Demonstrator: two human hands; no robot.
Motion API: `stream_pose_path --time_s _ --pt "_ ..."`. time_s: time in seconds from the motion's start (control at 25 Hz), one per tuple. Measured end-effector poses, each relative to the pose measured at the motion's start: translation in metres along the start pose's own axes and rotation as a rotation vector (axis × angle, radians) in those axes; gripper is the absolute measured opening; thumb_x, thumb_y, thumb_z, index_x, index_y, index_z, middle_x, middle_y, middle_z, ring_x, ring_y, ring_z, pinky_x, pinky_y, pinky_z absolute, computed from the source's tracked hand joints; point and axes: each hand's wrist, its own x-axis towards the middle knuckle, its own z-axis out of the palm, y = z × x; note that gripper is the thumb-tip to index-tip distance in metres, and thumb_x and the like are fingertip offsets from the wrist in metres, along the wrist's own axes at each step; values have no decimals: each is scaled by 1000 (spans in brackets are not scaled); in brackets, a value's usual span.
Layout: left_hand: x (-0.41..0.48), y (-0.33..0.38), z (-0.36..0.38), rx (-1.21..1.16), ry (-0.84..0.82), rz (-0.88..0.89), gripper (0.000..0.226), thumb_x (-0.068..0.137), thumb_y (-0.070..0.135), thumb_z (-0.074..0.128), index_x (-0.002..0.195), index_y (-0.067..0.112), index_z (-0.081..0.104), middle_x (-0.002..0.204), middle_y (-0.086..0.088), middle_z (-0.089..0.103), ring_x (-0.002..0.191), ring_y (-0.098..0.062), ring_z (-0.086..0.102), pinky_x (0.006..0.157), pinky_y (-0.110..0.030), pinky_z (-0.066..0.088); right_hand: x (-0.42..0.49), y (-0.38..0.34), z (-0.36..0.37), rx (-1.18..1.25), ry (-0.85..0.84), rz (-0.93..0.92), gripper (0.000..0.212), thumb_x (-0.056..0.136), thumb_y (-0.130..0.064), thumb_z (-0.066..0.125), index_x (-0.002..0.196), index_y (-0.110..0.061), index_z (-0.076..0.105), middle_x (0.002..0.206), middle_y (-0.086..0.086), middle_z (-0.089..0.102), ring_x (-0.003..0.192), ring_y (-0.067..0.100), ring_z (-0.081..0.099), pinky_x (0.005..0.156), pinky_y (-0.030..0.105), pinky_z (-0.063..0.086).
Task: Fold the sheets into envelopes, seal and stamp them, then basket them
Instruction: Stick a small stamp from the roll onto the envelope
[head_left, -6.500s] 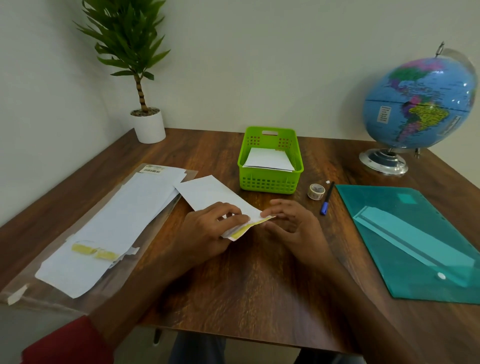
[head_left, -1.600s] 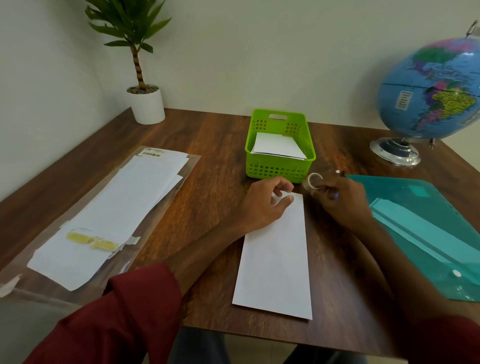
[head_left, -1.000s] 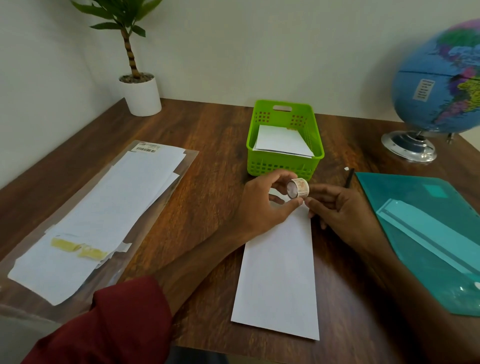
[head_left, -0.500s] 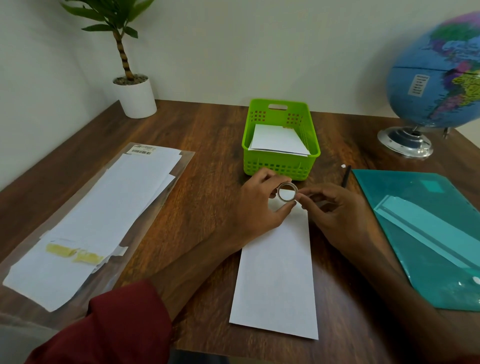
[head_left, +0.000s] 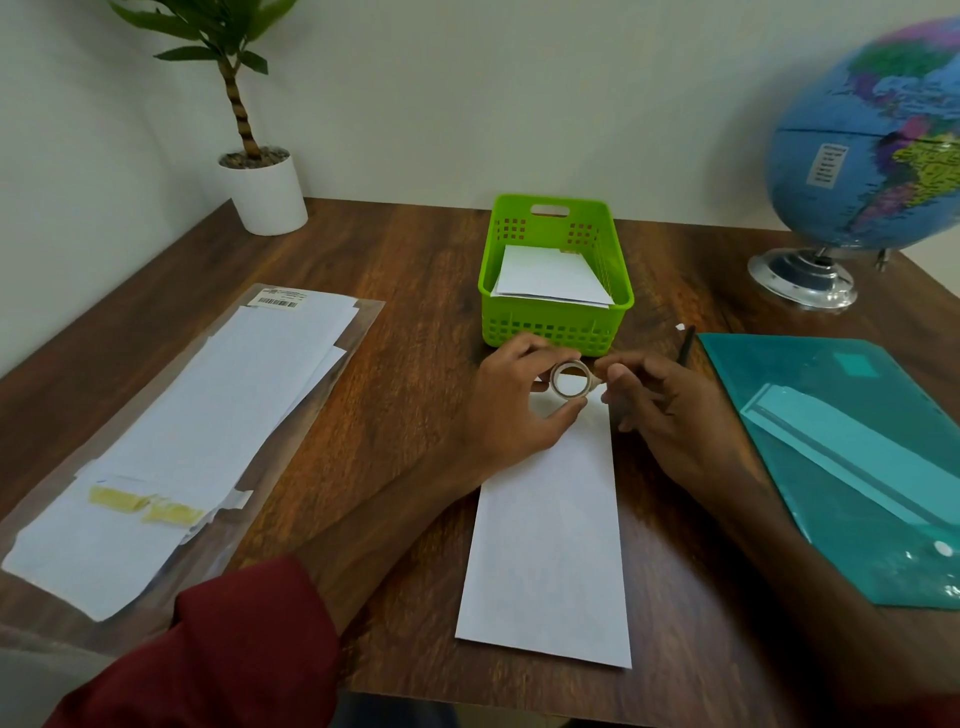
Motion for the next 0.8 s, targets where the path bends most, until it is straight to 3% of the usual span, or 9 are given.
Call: stream_pose_path --time_s 0.12,0.2,0.36,0.8 --pt "2 0 -1 -29 22 -27 46 77 33 86 115 10 74 104 -5 68 94 -10 64 77 -9 54 0 1 0 -1 -35 -27 28 93 -35 69 119 -25 72 111 -15 71 92 -1 67 74 18 59" --pt "2 0 -2 -32 18 -14 45 77 34 86 115 11 74 104 -3 69 93 -9 64 77 -16 55 0 6 0 -22 -9 -59 24 89 -33 75 112 -26 76 109 -15 71 97 0 66 77 18 58" --pt "2 1 -4 -69 -23 -22 47 76 31 86 117 12 74 107 -2 69 95 -12 66 77 -30 61 2 11 -2 43 13 -55 12 90 -30 75 100 -26 79 103 -15 73 94 7 69 76 32 62" --pt "3 3 -4 -28 -89 48 43 75 23 85 114 9 74 109 -5 69 96 -13 64 81 -28 58 6 21 -14 -157 28 -150 11 93 -26 72 97 -36 71 94 -18 69 87 2 65 71 24 56"
